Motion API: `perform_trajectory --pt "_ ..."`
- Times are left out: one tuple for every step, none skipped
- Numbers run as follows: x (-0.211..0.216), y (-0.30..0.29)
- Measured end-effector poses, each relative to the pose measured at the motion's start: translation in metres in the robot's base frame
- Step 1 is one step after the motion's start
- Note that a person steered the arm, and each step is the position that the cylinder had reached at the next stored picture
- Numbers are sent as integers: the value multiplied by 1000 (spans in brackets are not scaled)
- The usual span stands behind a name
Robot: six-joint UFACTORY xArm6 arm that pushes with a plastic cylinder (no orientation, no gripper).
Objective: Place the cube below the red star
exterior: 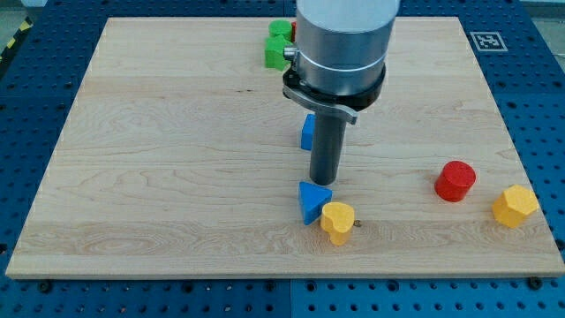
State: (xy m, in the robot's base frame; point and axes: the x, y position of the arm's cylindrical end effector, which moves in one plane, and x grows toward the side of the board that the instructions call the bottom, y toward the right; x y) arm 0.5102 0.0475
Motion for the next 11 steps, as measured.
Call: perform_trajectory --pt "0 0" --pt "-5 -2" --pt "-15 -2" --pt "-31 -2" --pt "-49 5" --pt "-70 -15" --pt "-88 -42" --pt "-127 -37" --pt "-142 -27" --pt "-141 2" --pt "-117 10"
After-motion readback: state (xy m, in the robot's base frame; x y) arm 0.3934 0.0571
